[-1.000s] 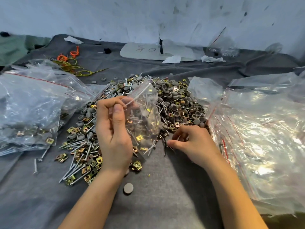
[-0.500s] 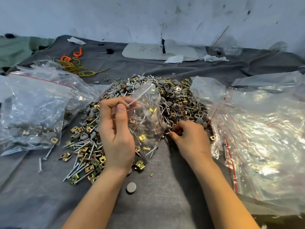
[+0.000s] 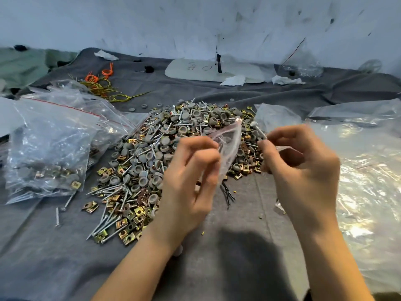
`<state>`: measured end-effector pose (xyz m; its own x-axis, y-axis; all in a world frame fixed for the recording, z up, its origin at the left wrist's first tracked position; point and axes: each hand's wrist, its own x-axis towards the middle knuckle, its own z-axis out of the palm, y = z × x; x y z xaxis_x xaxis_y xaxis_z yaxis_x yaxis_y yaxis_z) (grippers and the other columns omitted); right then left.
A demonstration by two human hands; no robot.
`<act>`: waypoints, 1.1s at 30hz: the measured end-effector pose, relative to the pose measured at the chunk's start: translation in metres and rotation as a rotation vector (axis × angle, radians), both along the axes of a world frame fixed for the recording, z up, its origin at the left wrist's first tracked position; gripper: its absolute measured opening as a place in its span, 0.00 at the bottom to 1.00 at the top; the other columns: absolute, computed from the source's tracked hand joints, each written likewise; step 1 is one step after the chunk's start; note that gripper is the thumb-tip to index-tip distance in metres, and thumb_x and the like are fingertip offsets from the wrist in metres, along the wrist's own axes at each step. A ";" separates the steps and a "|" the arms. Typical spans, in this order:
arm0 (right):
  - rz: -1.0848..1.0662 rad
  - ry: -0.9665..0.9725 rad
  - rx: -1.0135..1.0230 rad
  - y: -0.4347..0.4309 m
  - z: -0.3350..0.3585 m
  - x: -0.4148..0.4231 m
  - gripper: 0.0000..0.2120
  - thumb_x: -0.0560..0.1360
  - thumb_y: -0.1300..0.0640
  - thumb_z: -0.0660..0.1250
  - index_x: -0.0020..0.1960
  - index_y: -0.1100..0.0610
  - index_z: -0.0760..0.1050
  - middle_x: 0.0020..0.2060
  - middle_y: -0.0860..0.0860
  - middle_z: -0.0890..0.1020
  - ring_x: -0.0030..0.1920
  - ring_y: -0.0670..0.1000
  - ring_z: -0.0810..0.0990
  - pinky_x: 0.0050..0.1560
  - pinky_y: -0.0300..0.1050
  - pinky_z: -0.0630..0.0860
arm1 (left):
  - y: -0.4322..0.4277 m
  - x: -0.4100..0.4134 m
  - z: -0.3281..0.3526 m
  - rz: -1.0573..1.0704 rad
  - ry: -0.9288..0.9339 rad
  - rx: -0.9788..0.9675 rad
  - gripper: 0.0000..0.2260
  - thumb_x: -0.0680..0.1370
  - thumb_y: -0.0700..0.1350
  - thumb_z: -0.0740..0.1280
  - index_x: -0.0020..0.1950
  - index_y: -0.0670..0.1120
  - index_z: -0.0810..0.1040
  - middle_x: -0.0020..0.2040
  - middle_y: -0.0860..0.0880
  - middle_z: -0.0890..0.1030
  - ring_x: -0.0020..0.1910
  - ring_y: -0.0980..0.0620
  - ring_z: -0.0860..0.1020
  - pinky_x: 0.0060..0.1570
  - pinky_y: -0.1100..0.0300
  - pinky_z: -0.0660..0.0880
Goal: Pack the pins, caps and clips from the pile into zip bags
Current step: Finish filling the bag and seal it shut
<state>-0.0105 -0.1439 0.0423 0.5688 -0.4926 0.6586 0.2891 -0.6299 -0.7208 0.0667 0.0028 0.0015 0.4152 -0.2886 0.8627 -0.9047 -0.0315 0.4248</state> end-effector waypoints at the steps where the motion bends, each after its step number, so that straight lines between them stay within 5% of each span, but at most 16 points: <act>1: 0.012 -0.041 -0.101 0.005 0.006 -0.003 0.08 0.73 0.61 0.71 0.44 0.49 0.76 0.35 0.44 0.81 0.32 0.46 0.81 0.35 0.41 0.77 | -0.001 -0.001 0.000 -0.030 -0.021 0.035 0.04 0.82 0.42 0.59 0.52 0.43 0.72 0.54 0.44 0.74 0.56 0.52 0.74 0.56 0.64 0.70; 5: -0.086 -0.047 -0.523 0.013 0.017 -0.012 0.02 0.72 0.65 0.70 0.44 0.60 0.79 0.37 0.51 0.81 0.33 0.48 0.78 0.35 0.41 0.75 | -0.005 -0.003 -0.003 -0.071 -0.045 0.116 0.05 0.83 0.43 0.58 0.54 0.44 0.72 0.57 0.46 0.70 0.56 0.51 0.73 0.55 0.63 0.69; 8: -0.088 0.039 -0.598 0.008 0.018 -0.014 0.01 0.72 0.65 0.70 0.44 0.62 0.80 0.41 0.54 0.81 0.37 0.52 0.78 0.35 0.45 0.76 | -0.006 -0.004 -0.004 -0.068 -0.040 0.112 0.05 0.84 0.43 0.58 0.54 0.44 0.73 0.57 0.45 0.71 0.57 0.52 0.73 0.57 0.65 0.67; 15: -0.021 0.039 -0.543 0.003 0.014 -0.010 0.06 0.72 0.66 0.68 0.49 0.62 0.80 0.48 0.54 0.80 0.45 0.54 0.79 0.40 0.48 0.78 | -0.006 -0.004 -0.004 -0.071 -0.032 0.090 0.06 0.84 0.44 0.58 0.54 0.43 0.72 0.57 0.46 0.71 0.56 0.51 0.73 0.56 0.63 0.69; 20: 0.061 -0.010 -0.070 0.001 0.003 0.003 0.16 0.69 0.67 0.62 0.53 0.53 0.77 0.47 0.47 0.81 0.45 0.46 0.80 0.41 0.35 0.74 | -0.003 0.002 -0.003 -0.034 0.135 -0.072 0.03 0.82 0.43 0.59 0.52 0.46 0.72 0.55 0.48 0.74 0.57 0.53 0.74 0.56 0.58 0.73; 24: 0.012 0.340 0.011 -0.002 -0.026 0.024 0.11 0.74 0.66 0.66 0.51 0.53 0.79 0.44 0.47 0.82 0.44 0.43 0.80 0.41 0.26 0.71 | 0.004 0.010 0.000 0.027 0.268 -0.269 0.07 0.82 0.42 0.57 0.53 0.52 0.72 0.54 0.49 0.75 0.56 0.53 0.75 0.57 0.61 0.71; 27: -0.057 0.638 -0.089 0.001 -0.045 0.041 0.08 0.75 0.58 0.68 0.53 0.53 0.80 0.47 0.48 0.80 0.48 0.49 0.78 0.45 0.37 0.68 | 0.008 0.016 0.001 0.038 0.303 -0.352 0.09 0.82 0.40 0.56 0.49 0.53 0.69 0.53 0.50 0.75 0.56 0.49 0.76 0.59 0.55 0.72; 30: -0.136 0.716 -0.121 0.009 -0.048 0.053 0.09 0.75 0.51 0.69 0.53 0.53 0.80 0.46 0.49 0.76 0.50 0.53 0.76 0.45 0.43 0.68 | 0.011 0.017 0.002 0.037 0.383 -0.386 0.07 0.83 0.42 0.56 0.52 0.53 0.70 0.53 0.49 0.76 0.56 0.36 0.77 0.60 0.39 0.72; 33: -0.180 0.717 -0.140 0.013 -0.048 0.058 0.06 0.75 0.50 0.69 0.48 0.52 0.79 0.42 0.47 0.73 0.48 0.53 0.76 0.42 0.43 0.66 | 0.012 0.017 0.003 0.045 0.441 -0.407 0.08 0.83 0.42 0.56 0.52 0.54 0.71 0.53 0.52 0.77 0.58 0.35 0.77 0.62 0.34 0.72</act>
